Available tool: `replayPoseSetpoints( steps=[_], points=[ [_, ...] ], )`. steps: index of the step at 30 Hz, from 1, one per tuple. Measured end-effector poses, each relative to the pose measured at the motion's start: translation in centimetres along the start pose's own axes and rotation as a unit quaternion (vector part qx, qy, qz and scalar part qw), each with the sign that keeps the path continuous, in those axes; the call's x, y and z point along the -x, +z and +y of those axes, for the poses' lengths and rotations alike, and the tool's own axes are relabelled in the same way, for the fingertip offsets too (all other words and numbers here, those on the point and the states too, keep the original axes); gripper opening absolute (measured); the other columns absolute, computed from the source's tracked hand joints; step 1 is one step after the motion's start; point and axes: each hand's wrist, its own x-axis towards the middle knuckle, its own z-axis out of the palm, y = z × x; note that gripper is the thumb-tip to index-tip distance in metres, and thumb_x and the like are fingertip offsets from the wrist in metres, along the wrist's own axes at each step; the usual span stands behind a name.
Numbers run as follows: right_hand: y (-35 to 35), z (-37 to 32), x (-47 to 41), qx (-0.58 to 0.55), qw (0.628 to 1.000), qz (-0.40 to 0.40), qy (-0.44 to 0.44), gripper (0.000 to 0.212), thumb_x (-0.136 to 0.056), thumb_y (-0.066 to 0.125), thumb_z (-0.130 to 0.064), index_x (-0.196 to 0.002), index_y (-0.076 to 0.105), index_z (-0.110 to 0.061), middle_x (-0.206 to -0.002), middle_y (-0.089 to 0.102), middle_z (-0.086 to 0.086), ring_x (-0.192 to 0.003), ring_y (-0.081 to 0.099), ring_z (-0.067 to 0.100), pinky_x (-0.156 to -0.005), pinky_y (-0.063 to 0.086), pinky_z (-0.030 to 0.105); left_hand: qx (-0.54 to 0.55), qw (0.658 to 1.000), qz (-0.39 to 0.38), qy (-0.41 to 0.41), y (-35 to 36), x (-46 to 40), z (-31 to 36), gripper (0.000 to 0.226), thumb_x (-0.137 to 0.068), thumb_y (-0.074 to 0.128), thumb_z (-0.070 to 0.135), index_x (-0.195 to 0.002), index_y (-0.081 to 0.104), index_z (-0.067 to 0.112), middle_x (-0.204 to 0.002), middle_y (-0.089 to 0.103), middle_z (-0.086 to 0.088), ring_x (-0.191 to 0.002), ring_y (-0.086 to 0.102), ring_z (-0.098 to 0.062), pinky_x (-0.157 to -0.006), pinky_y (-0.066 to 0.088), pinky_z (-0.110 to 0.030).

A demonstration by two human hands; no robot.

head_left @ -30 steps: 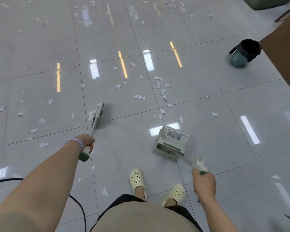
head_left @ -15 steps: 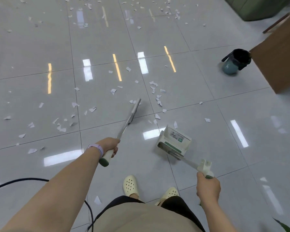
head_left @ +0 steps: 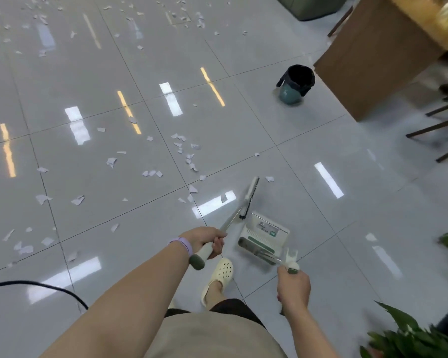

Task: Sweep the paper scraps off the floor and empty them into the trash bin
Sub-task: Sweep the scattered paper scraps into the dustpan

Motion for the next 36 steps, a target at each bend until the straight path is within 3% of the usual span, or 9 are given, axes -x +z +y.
replayPoseSetpoints(
  steps=[8, 17, 24, 30, 34, 36],
  points=[
    [-1.6, -2.8, -6.1, -0.008, 0.999, -0.021, 0.026, 0.015, -0.088, 0.058, -0.015, -0.083, 0.061, -0.002, -0.063, 0.055, 0.013, -0.049, 0.050, 0.025, -0.048, 0.045, 0.031, 0.145, 0.988, -0.047, -0.004, 3.5, -3.0, 5.8, 0.022, -0.104, 0.051, 0.022, -0.103, 0.048, 0.000, -0.056, 0.040, -0.003, -0.033, 0.041, -0.010, -0.031, 0.037, -0.016],
    [3.0, -6.8, -5.9, 0.034, 0.998, -0.058, 0.003, 0.013, -0.089, 0.058, -0.014, -0.080, 0.060, -0.004, -0.066, 0.057, 0.015, -0.053, 0.052, 0.028, -0.050, 0.047, 0.032, 0.287, 0.957, -0.029, 0.012, -10.4, 1.0, 7.8, 0.022, -0.103, 0.048, 0.018, -0.104, 0.050, -0.004, -0.059, 0.041, -0.003, -0.033, 0.042, -0.014, -0.028, 0.037, -0.021],
    [12.3, -11.2, -0.7, 0.043, 0.997, -0.067, -0.010, 0.019, -0.088, 0.057, -0.016, -0.077, 0.057, -0.001, -0.063, 0.053, 0.014, -0.051, 0.050, 0.027, -0.051, 0.043, 0.033, 0.294, 0.954, 0.048, 0.027, -25.5, 9.9, 9.3, 0.022, -0.103, 0.049, 0.021, -0.099, 0.051, -0.001, -0.057, 0.042, -0.003, -0.031, 0.041, -0.012, -0.028, 0.037, -0.019],
    [21.0, -16.1, 4.6, 0.086, 0.989, -0.096, -0.070, 0.023, -0.088, 0.058, -0.017, -0.074, 0.056, 0.002, -0.064, 0.054, 0.015, -0.055, 0.051, 0.029, -0.055, 0.049, 0.040, 0.308, 0.931, 0.163, 0.105, -37.6, 15.0, 11.3, 0.013, -0.104, 0.047, 0.015, -0.097, 0.047, 0.004, -0.060, 0.044, -0.006, -0.031, 0.040, -0.013, -0.031, 0.037, -0.015],
    [24.9, -19.0, 7.3, 0.104, 0.982, -0.117, -0.102, 0.021, -0.088, 0.057, -0.015, -0.077, 0.058, 0.003, -0.063, 0.054, 0.014, -0.051, 0.051, 0.029, -0.052, 0.046, 0.034, 0.257, 0.909, 0.288, 0.154, -42.4, 16.1, 11.4, 0.008, -0.100, 0.043, 0.004, -0.093, 0.046, 0.005, -0.068, 0.046, -0.007, -0.034, 0.044, -0.016, -0.038, 0.038, -0.016],
    [26.0, -20.0, 8.2, 0.106, 0.980, -0.123, -0.113, 0.019, -0.088, 0.056, -0.013, -0.075, 0.056, 0.001, -0.062, 0.052, 0.014, -0.049, 0.050, 0.028, -0.048, 0.044, 0.030, 0.274, 0.896, 0.302, 0.176, -44.3, 16.4, 11.1, 0.009, -0.099, 0.040, 0.003, -0.095, 0.046, 0.007, -0.065, 0.046, -0.006, -0.032, 0.044, -0.015, -0.038, 0.038, -0.019]
  ],
)
